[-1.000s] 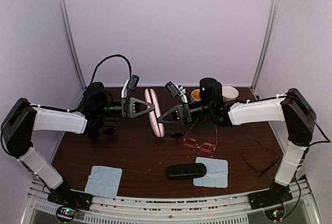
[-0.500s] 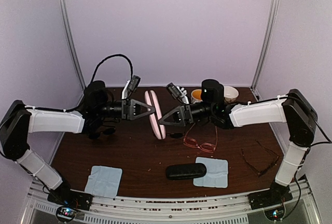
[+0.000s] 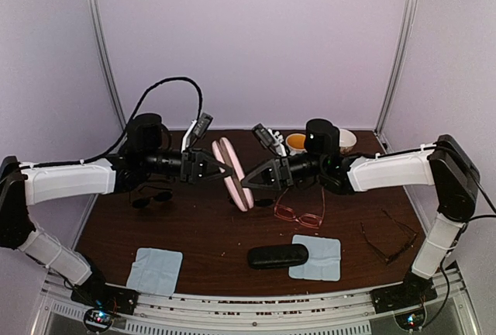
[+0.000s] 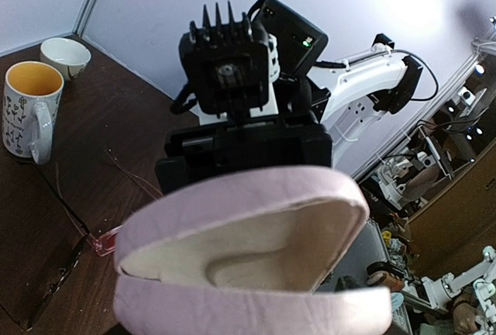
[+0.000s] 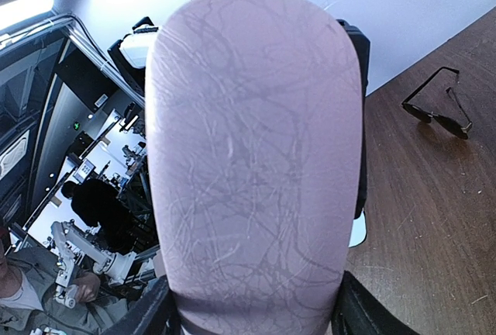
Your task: Organize the sunglasses
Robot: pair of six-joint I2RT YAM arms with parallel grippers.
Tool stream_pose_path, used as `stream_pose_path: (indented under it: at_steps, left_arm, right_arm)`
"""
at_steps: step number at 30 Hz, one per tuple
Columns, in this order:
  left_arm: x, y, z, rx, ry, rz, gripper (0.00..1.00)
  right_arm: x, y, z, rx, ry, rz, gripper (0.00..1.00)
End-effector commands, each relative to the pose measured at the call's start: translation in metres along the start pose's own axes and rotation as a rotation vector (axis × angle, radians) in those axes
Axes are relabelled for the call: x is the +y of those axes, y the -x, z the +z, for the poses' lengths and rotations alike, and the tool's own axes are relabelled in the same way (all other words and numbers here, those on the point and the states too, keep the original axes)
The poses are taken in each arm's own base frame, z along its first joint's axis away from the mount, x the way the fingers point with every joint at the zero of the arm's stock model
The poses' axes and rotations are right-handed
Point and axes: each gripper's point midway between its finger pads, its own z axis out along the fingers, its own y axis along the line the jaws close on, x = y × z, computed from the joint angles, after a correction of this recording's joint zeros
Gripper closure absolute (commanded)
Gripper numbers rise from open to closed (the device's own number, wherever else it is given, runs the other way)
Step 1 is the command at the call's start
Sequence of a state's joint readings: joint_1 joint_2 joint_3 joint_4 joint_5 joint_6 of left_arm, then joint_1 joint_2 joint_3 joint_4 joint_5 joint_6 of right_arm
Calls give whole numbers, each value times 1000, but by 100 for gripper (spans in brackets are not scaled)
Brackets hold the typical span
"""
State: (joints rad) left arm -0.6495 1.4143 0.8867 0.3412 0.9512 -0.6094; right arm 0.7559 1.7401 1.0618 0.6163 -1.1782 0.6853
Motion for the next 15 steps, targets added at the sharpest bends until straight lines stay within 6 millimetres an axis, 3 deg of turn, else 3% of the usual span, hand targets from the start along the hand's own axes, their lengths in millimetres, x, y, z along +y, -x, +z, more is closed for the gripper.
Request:
stream_pose_path:
  at_steps: [1, 8, 15]
  left_arm:
    - [1, -20, -5, 77, 30, 54, 58]
    - [12, -27, -9, 93, 105, 56, 41]
    - [21, -37, -15, 119, 166, 37, 35]
  right_arm:
    - [12, 35, -23, -114, -45, -6, 78]
    - [16, 33, -25, -114, -42, -11, 79]
    - [18, 34, -26, -117, -44, -14, 79]
